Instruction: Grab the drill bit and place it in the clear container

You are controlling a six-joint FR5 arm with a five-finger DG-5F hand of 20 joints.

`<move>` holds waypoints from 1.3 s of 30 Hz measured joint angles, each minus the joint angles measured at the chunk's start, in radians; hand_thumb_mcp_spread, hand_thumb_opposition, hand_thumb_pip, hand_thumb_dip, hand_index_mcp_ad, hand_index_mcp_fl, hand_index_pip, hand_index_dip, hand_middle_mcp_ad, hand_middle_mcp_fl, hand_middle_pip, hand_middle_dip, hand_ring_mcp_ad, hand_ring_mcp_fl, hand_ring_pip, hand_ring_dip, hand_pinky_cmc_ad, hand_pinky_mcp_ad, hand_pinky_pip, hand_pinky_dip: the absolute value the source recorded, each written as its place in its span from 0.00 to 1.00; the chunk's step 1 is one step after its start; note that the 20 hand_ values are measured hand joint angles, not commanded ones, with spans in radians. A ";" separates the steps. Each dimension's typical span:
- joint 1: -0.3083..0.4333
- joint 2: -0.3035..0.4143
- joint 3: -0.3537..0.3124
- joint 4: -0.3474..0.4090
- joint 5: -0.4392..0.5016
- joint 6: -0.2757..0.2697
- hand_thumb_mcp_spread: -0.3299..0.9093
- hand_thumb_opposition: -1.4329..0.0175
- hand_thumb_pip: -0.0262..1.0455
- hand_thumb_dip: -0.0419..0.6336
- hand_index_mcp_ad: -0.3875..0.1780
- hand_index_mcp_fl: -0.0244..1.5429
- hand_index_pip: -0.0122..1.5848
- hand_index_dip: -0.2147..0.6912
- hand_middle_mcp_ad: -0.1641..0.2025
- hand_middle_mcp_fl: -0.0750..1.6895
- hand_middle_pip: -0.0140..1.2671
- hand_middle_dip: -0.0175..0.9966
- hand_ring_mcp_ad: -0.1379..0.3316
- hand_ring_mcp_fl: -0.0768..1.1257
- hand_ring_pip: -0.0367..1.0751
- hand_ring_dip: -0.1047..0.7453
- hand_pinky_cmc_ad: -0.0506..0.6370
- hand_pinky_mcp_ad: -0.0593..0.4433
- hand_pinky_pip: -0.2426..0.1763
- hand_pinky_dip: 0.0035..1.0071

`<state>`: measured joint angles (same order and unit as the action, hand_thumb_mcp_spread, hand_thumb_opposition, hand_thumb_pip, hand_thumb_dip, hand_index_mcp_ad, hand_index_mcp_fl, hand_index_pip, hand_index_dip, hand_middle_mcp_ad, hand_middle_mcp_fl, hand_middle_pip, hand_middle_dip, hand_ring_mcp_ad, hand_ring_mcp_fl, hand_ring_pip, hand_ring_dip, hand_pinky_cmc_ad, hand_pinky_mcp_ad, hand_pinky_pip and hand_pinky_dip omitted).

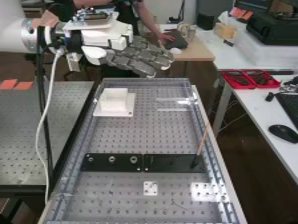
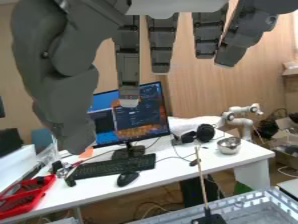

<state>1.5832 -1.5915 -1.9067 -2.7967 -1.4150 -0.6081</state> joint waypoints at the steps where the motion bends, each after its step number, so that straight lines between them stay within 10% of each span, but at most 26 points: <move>1: -0.006 0.005 0.001 -0.003 -0.017 -0.007 0.56 0.41 0.53 0.46 0.59 0.17 0.42 0.48 0.62 0.09 0.11 0.20 0.83 0.06 0.10 0.09 0.47 0.50 0.35 0.27; 39: -0.015 0.041 0.018 -0.040 -0.026 -0.044 0.56 0.41 0.52 0.46 0.59 0.19 0.39 0.51 0.64 0.09 0.11 0.20 0.83 0.06 0.10 0.09 0.47 0.50 0.35 0.27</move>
<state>1.5679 -1.5501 -1.8882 -2.8368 -1.4407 -0.6516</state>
